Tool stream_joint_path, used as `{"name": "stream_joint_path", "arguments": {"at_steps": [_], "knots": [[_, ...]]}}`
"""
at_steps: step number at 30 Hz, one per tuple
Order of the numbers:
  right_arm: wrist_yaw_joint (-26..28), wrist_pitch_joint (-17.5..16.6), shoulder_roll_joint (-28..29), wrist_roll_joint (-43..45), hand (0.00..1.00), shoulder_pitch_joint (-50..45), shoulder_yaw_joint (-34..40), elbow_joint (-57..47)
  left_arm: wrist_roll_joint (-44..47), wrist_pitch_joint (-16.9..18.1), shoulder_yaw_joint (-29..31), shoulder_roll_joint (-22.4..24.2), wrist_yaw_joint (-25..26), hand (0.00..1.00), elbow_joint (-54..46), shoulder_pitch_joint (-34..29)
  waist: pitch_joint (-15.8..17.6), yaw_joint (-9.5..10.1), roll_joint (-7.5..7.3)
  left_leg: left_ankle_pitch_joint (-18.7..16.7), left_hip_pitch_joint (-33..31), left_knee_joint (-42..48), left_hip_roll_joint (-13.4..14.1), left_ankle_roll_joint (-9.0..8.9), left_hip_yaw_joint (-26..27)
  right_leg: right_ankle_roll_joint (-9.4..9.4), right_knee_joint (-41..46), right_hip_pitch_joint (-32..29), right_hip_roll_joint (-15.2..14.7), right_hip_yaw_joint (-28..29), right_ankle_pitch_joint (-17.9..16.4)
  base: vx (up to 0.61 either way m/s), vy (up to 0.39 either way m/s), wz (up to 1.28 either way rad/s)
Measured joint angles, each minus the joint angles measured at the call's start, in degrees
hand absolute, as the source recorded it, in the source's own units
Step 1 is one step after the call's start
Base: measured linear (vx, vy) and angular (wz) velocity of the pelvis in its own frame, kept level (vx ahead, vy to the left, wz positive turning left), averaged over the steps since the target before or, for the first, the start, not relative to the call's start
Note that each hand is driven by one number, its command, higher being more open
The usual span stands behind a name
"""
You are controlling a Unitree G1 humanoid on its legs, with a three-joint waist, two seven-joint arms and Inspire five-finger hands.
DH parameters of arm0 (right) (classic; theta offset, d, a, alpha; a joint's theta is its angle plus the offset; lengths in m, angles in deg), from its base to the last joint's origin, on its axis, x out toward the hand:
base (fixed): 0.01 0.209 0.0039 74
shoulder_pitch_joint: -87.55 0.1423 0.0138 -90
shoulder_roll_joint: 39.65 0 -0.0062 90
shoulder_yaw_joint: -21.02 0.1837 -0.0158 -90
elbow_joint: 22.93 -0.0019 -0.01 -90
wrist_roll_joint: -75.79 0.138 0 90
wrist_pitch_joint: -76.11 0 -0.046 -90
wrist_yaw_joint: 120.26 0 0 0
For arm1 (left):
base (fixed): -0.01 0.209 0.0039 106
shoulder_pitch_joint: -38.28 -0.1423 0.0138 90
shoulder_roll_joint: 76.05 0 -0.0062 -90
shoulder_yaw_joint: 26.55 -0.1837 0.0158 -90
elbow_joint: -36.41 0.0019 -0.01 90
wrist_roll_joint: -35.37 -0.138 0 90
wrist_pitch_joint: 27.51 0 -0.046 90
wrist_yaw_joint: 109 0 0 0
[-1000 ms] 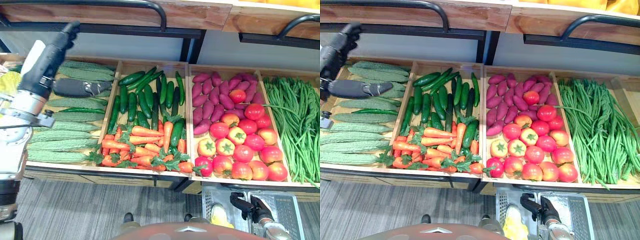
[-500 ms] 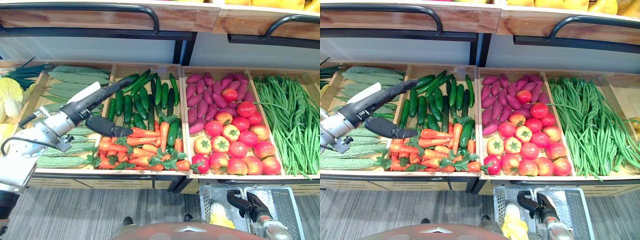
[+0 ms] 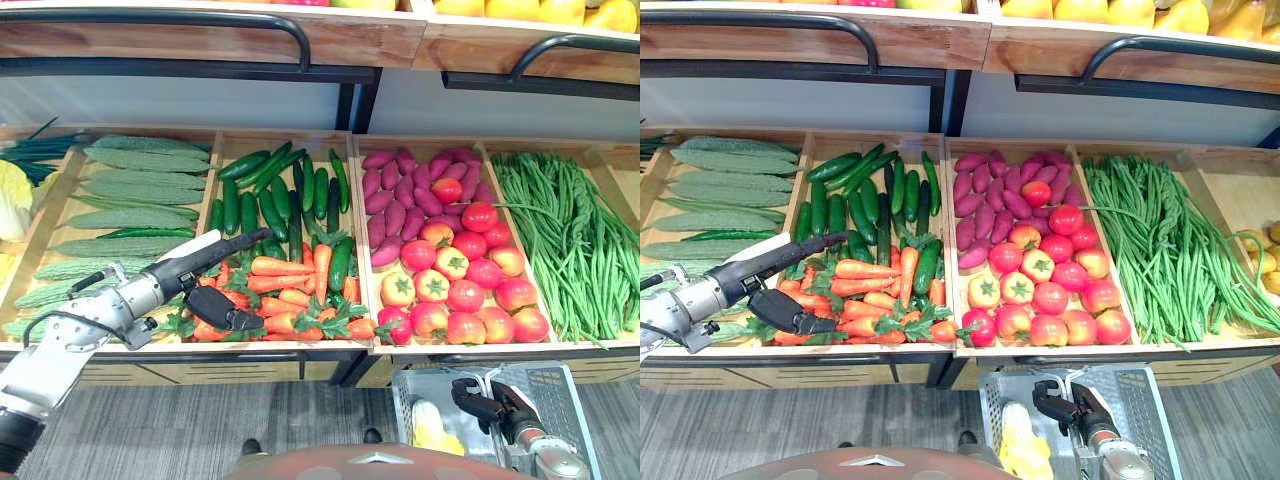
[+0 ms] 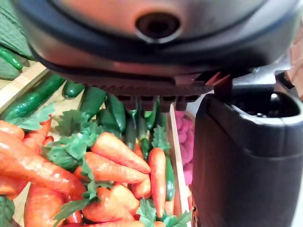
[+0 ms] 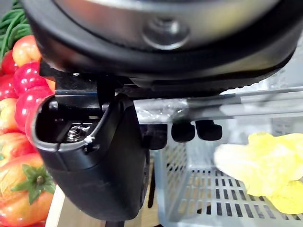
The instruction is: Pick vegetable in the basket
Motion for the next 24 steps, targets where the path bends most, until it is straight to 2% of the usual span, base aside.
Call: {"name": "stream_joint_path", "arguments": {"at_steps": [8,11,24], "knots": [[0.99,-0.35,-0.47,-0.05,0.00,0.01,-0.02,-0.01,-5.06,-0.03,-1.67,1.80,0.27,1.00,2.14,0.09,0.20,-0.56,-0.32,-0.37,0.43,-0.03,0.00,-0.19,2.15,0.06,-0.20,-0.90,0.17,2.04,0.46,-0.01,0.010,-0.12],[1.73,-0.38,-2.25,-0.04,0.00,0.06,-1.15,-0.03,-7.64,0.01,-2.44,2.08,0.41,1.00,3.70,0.25,0.52,-0.84,-0.44,-0.42,0.38,-0.04,0.05,-0.22,2.94,-0.01,-1.11,-1.10,0.29,2.79,1.26,-0.01,0.007,-0.15],[1.91,-1.44,-2.67,-0.03,0.00,0.60,-1.33,-2.31,-15.59,0.21,-4.58,3.79,2.80,1.00,5.87,3.31,3.71,-1.91,-0.71,-0.60,0.41,-0.02,0.07,-0.26,4.76,-0.11,-1.90,-1.95,0.50,4.78,2.27,-0.01,0.005,-0.09]]}}
